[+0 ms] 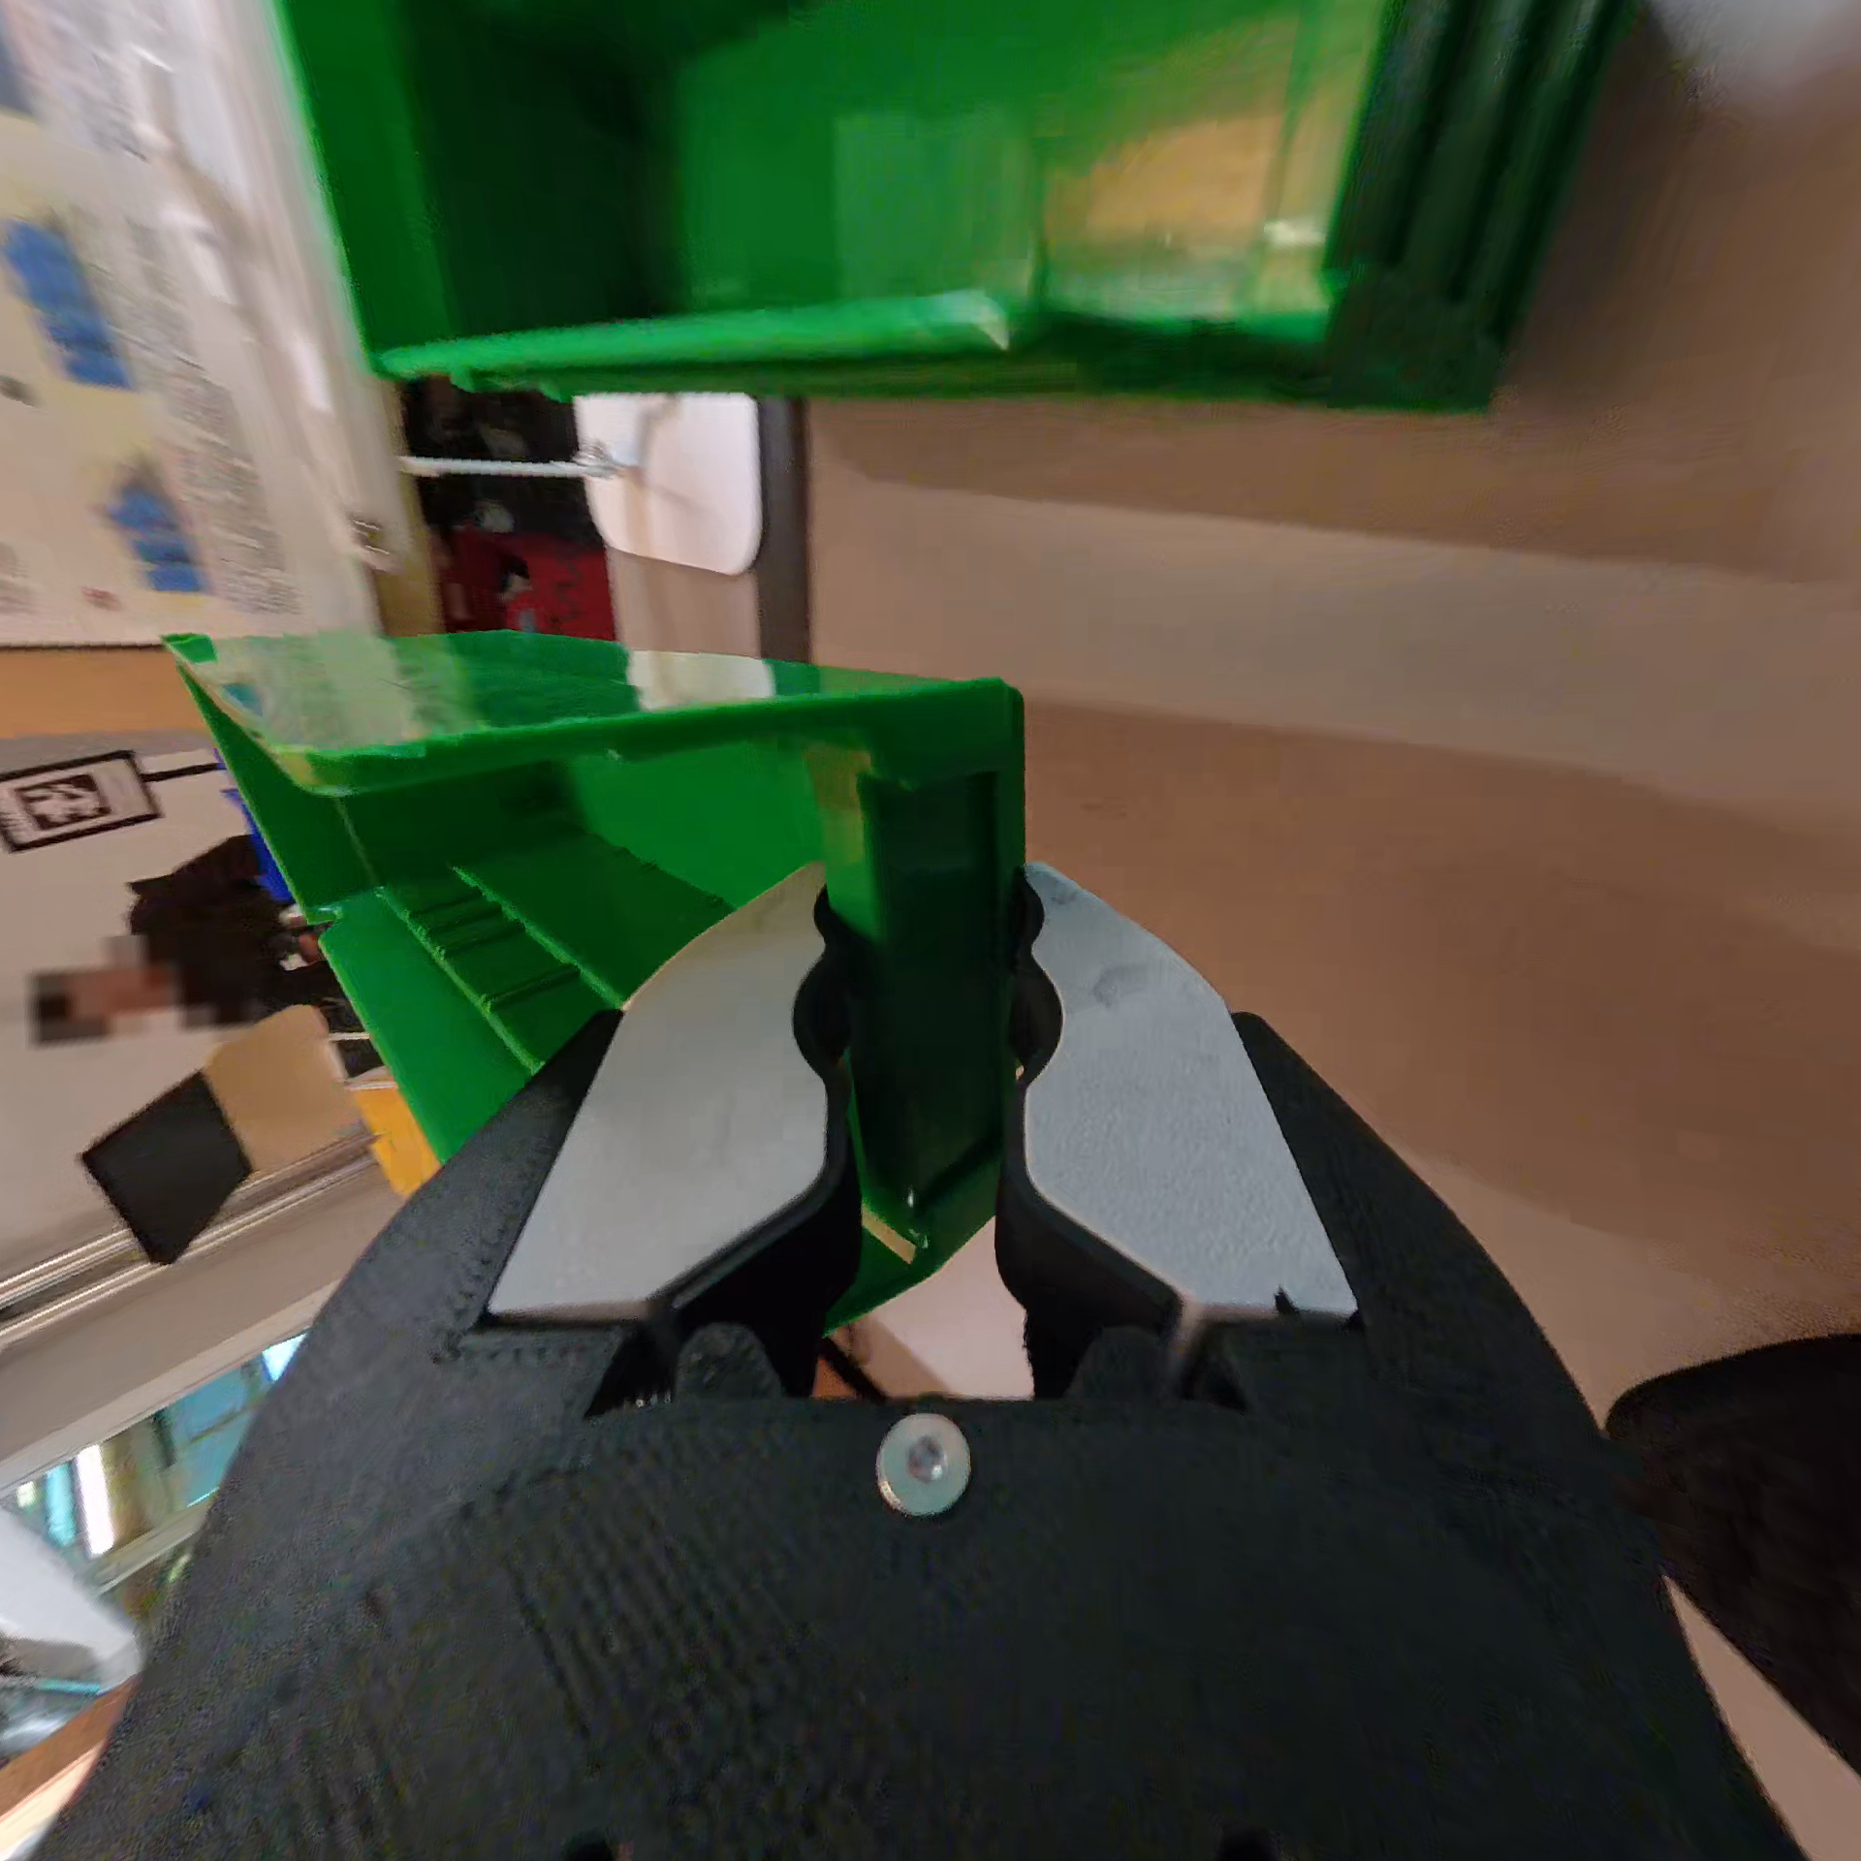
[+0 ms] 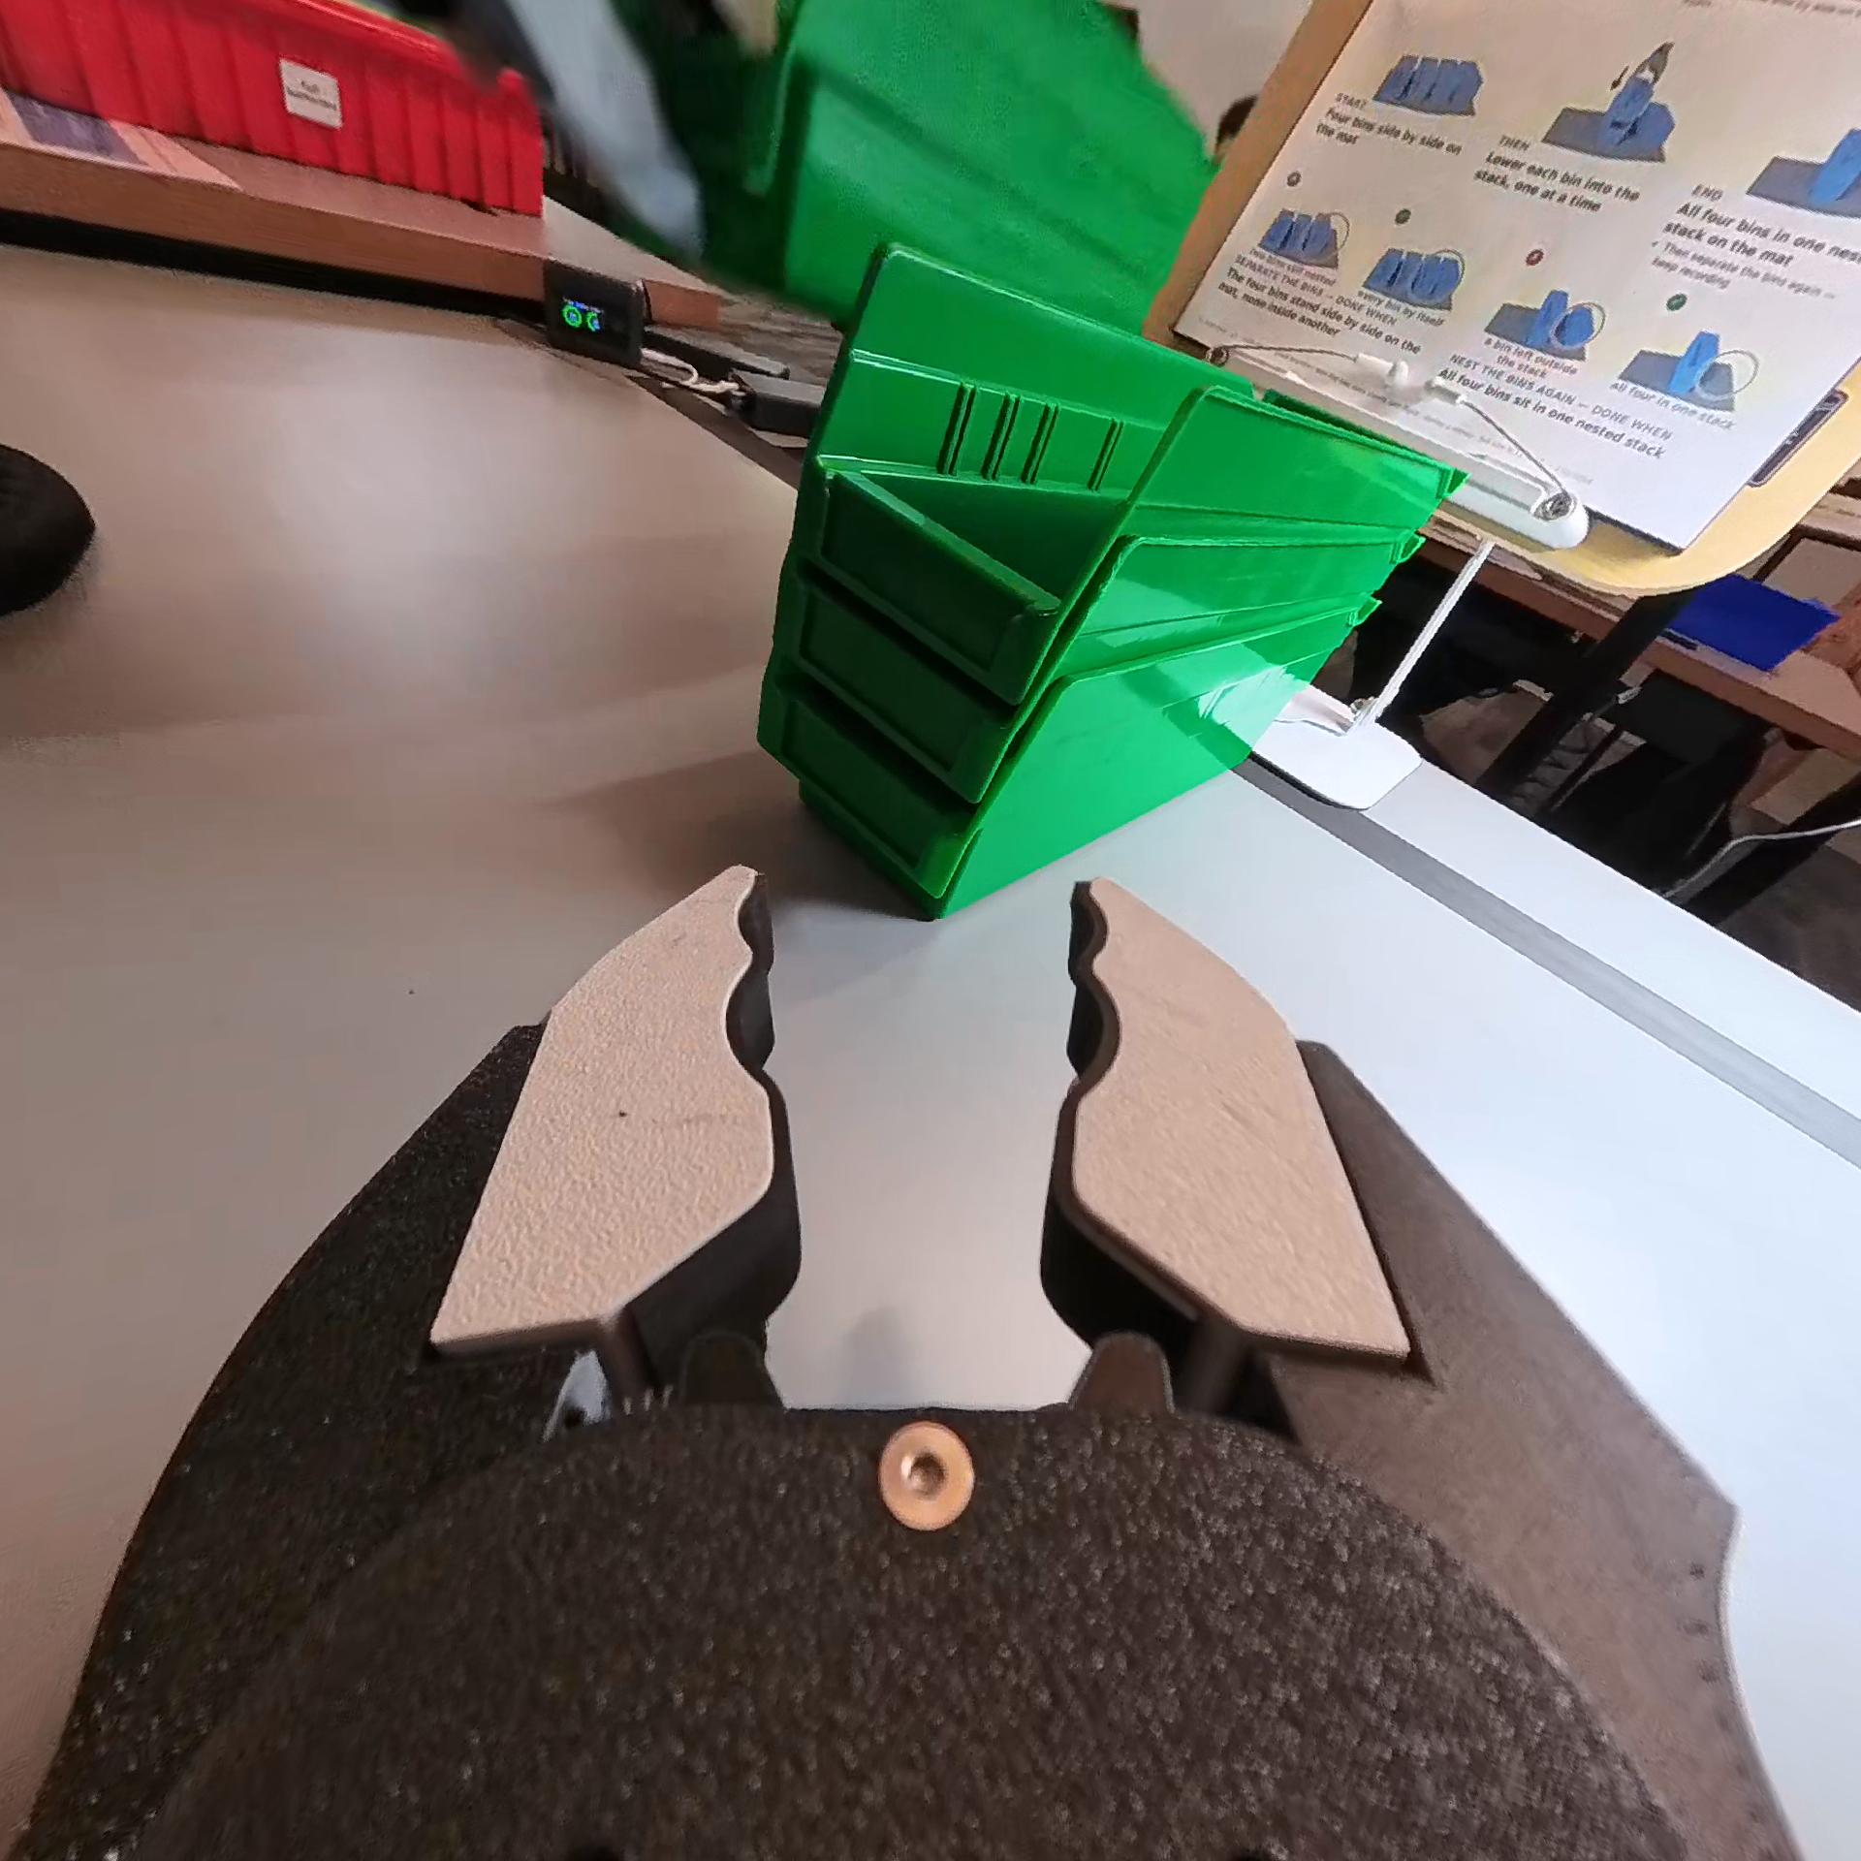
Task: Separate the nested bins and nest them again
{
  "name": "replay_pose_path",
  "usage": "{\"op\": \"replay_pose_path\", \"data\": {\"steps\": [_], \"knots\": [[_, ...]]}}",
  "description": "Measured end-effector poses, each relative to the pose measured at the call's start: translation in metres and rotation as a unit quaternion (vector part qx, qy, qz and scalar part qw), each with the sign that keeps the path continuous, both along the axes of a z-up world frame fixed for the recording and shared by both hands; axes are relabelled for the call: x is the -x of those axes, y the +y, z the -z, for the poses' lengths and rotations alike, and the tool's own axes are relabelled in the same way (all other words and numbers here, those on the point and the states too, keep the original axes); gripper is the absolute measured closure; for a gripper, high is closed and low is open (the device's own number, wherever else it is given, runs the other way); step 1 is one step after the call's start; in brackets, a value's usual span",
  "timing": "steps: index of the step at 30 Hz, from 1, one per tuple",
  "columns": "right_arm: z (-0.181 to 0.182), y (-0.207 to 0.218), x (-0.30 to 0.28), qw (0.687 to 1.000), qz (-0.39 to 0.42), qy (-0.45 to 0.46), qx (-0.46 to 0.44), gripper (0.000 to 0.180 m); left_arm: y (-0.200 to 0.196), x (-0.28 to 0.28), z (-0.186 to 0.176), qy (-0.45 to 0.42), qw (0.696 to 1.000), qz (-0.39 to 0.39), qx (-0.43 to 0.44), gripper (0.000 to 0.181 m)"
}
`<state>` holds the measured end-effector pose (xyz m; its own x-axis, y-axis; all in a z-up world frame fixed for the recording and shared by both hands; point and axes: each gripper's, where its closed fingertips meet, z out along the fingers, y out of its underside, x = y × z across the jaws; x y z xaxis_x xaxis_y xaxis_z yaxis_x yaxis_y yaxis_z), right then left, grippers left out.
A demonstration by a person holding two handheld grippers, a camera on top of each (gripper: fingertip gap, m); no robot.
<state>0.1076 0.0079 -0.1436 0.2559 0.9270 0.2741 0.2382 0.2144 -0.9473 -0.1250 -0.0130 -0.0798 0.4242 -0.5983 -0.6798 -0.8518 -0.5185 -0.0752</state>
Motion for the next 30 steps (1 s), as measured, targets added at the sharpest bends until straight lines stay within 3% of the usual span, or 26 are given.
{"op": "replay_pose_path", "data": {"steps": [8,17,22,25,30], "knots": [[0.008,0.005,0.002,1.000,0.009,-0.010,0.014,0.121,-0.028,0.013,0.103,-0.036,0.999,-0.001,0.016,0.151],[0.007,0.004,0.001,1.000,0.011,-0.008,0.012,0.120,-0.025,0.015,0.143,-0.034,0.999,0.013,-0.024,0.150],[0.008,0.005,0.001,1.000,0.013,-0.010,0.011,0.120,-0.028,-0.009,0.124,-0.132,0.990,0.009,-0.058,0.139],[0.011,0.005,0.003,1.000,0.013,-0.015,0.014,0.121,-0.027,-0.040,0.089,-0.192,0.975,0.035,-0.108,0.139],[0.015,0.003,0.006,1.000,0.011,-0.025,0.009,0.121,-0.014,-0.086,0.034,-0.208,0.961,0.090,-0.157,0.140]]}}
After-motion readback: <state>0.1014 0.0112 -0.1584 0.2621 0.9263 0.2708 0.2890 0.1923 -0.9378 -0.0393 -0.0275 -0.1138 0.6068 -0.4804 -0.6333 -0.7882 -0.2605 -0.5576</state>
